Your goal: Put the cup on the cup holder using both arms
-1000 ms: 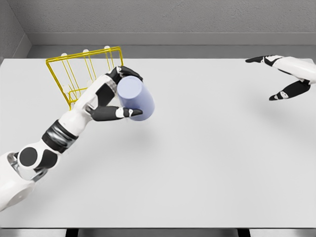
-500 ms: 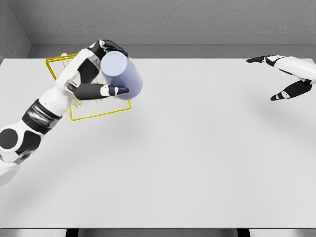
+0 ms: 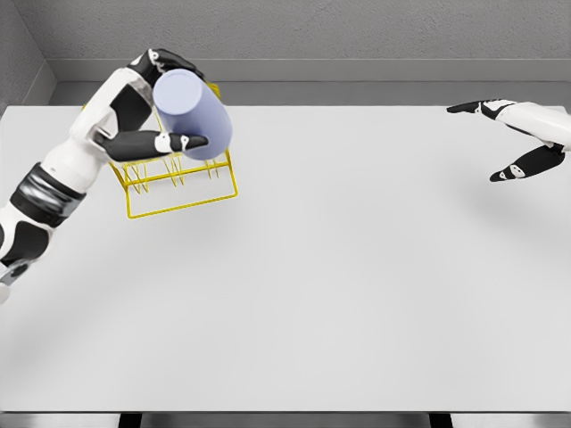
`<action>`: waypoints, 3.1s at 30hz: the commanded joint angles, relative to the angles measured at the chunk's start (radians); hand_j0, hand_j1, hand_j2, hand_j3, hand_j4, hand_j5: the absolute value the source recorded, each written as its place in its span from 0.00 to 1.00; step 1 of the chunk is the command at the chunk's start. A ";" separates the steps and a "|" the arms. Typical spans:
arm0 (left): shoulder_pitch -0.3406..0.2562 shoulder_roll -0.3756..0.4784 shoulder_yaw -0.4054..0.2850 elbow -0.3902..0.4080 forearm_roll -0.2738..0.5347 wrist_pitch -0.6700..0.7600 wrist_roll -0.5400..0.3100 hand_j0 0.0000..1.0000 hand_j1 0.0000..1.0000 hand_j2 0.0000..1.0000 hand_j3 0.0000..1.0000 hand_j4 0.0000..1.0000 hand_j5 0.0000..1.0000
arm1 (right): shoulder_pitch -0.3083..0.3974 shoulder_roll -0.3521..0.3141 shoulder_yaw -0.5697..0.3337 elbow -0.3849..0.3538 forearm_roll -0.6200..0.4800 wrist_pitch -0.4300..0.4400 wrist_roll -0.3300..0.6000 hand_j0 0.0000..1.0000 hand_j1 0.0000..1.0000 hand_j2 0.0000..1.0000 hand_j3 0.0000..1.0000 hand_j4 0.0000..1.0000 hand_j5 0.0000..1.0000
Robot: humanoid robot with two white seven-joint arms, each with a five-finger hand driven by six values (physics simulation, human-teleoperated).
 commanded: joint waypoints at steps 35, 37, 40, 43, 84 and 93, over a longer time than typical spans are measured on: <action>-0.072 -0.036 0.007 0.111 0.026 0.068 0.003 0.32 0.32 0.32 0.32 0.32 0.32 | 0.002 -0.001 -0.001 0.000 -0.007 0.002 0.000 1.00 1.00 1.00 1.00 1.00 1.00; -0.071 -0.036 0.007 0.114 0.026 0.068 0.003 0.32 0.32 0.32 0.32 0.32 0.32 | 0.002 -0.001 -0.001 0.000 -0.007 0.002 0.000 1.00 1.00 1.00 1.00 1.00 1.00; -0.071 -0.037 0.007 0.119 0.023 0.072 0.003 0.32 0.32 0.32 0.32 0.32 0.32 | 0.002 -0.001 -0.001 0.000 -0.007 0.002 0.000 1.00 1.00 1.00 1.00 1.00 1.00; -0.071 -0.060 0.004 0.125 0.017 0.085 0.003 0.32 0.32 0.32 0.32 0.32 0.32 | 0.002 -0.001 -0.001 0.000 -0.007 0.002 0.000 1.00 1.00 1.00 1.00 1.00 1.00; -0.043 -0.076 0.006 0.150 0.006 0.118 -0.008 0.97 0.97 0.97 0.97 0.97 0.97 | 0.002 0.000 0.002 -0.005 -0.007 0.002 0.000 1.00 1.00 1.00 1.00 1.00 1.00; -0.040 -0.040 0.007 0.104 0.009 0.107 -0.066 0.98 0.98 0.98 0.98 0.98 0.98 | 0.002 -0.001 0.002 -0.003 -0.007 0.002 0.000 1.00 1.00 1.00 1.00 1.00 1.00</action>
